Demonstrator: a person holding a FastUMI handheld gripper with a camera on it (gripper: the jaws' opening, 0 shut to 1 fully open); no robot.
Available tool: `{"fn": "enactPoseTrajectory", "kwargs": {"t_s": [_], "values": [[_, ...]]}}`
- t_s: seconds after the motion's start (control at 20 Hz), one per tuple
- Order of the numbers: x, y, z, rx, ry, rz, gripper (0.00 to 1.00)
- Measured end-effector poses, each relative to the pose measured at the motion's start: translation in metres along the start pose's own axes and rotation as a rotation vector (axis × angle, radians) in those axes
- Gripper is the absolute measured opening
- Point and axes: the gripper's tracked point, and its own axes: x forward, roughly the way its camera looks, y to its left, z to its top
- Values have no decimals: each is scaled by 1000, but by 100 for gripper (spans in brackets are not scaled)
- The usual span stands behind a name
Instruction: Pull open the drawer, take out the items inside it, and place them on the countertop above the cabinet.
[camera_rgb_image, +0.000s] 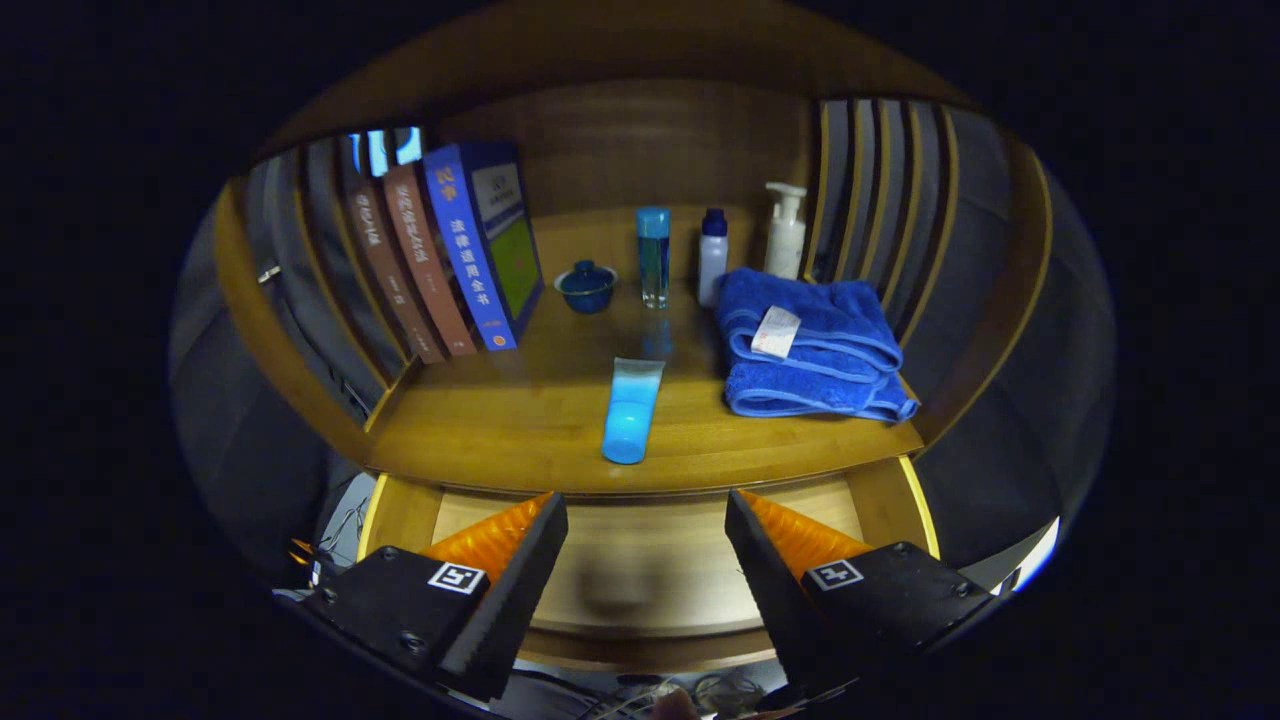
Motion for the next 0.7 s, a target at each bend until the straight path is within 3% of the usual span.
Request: {"fn": "enactPoseTrajectory", "kwargs": {"t_s": [0.35,0.55,0.7], "values": [[-80,17,-22,-116,-343,-9,100],[-114,41,-57,-157,-479,17,100],[-117,47,-91,-127,-506,31,100]]}}
